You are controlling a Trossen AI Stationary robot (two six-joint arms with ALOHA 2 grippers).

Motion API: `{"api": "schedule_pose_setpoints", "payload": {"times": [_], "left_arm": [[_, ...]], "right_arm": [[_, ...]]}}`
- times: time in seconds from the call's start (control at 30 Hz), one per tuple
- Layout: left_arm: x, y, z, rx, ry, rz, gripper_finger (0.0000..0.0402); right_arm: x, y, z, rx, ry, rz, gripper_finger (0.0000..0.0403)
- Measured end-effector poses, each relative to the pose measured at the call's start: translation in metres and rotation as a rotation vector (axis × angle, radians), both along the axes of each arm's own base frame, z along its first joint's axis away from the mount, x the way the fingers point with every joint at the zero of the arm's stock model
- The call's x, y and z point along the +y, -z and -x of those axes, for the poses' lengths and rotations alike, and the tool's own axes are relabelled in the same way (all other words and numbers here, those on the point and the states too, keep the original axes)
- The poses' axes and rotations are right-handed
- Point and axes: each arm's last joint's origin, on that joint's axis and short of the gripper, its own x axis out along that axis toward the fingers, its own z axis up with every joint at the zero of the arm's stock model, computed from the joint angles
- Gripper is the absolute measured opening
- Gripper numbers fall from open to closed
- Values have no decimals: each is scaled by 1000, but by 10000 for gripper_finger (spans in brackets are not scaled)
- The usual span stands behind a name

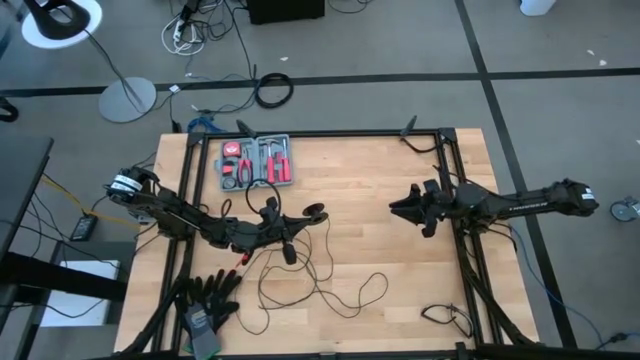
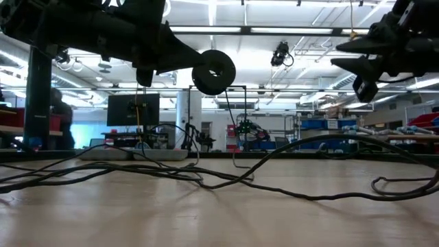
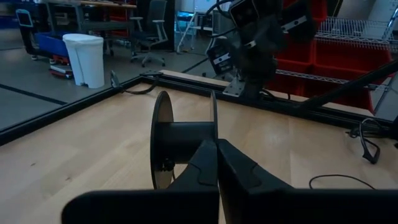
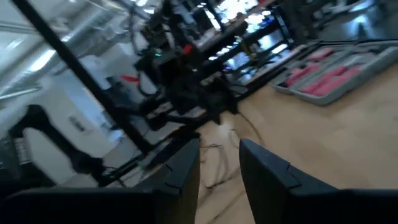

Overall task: Coil cords
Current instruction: Coil the black wire onto the spool

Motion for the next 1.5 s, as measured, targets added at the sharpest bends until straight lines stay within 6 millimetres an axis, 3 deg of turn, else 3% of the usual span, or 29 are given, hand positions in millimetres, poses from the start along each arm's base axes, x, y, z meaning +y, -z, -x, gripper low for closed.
{"api": "schedule_pose_setpoints", "payload": {"times": [0.3, 0.53, 0.7, 0.9, 1.13, 1.5], "left_arm": [[0, 0, 0, 0, -1, 0, 0], [2, 0, 0, 0, -7, 0, 0], [3, 0, -1, -3, -13, 6, 0], [0, -3, -3, -9, 71, 9, 0], [-9, -19, -13, -18, 156, -101, 0], [-8, -20, -19, 51, 153, -117, 0]], "right_arm": [[20, 5, -17, 142, 81, 86, 8], [53, -13, -65, 368, 38, 313, 3], [59, -28, -100, 483, 52, 452, 6], [45, -50, -127, 451, 64, 473, 16], [36, -48, -141, 415, 3, 453, 64], [45, -45, -148, 358, -42, 481, 130]]}}
